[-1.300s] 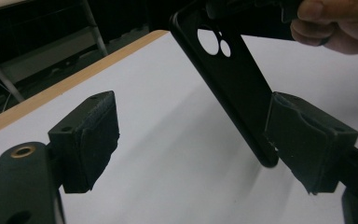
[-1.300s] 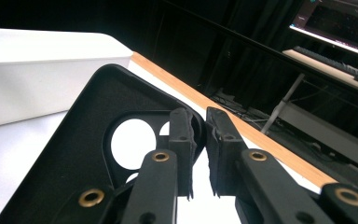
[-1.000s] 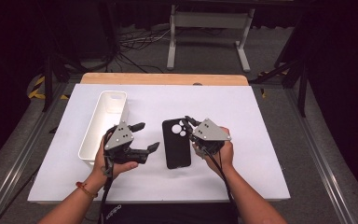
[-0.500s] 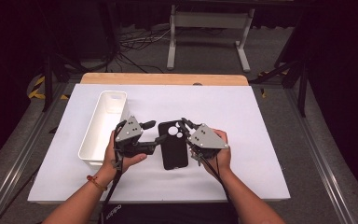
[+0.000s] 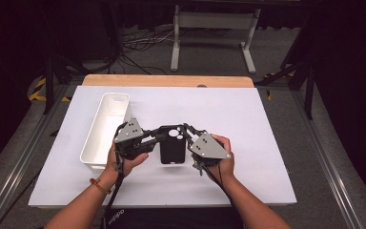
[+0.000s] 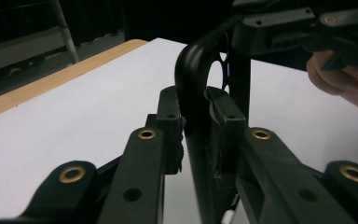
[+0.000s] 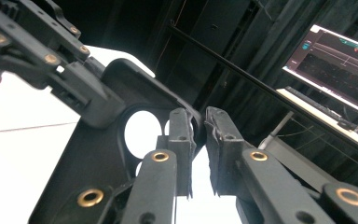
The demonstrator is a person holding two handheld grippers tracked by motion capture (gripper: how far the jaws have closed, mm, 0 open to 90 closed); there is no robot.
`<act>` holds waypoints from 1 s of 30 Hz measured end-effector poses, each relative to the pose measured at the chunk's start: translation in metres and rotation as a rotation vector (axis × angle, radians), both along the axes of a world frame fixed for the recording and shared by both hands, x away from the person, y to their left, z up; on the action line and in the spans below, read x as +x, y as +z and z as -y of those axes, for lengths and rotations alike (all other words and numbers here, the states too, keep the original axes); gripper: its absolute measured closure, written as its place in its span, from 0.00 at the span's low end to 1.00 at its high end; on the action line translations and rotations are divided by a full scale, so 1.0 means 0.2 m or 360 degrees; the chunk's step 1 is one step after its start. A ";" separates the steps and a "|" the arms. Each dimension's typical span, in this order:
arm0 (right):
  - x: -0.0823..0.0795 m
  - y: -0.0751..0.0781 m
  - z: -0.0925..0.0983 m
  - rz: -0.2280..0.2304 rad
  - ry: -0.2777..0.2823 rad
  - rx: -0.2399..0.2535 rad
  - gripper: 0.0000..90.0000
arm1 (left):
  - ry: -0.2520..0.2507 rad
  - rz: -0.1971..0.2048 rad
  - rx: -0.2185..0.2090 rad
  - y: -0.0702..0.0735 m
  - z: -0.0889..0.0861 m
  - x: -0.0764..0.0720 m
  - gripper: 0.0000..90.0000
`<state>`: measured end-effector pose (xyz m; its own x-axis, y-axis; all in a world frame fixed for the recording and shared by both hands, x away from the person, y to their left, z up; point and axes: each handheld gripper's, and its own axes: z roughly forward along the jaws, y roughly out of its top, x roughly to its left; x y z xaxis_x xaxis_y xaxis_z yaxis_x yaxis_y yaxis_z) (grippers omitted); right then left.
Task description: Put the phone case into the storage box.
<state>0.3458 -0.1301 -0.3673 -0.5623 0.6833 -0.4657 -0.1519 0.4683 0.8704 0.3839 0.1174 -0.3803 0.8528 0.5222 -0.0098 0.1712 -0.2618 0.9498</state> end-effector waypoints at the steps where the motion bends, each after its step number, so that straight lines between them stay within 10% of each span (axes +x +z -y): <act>1: 0.00 0.00 0.00 -0.0003 0.0004 0.0001 0.90 | 0.0013 -0.0004 -0.0029 -0.01 0.00 0.00 0.87; 30: -0.02 0.02 -0.02 -0.0013 0.0022 0.0032 0.90 | 0.0019 0.0047 0.0005 0.03 -0.02 -0.04 0.89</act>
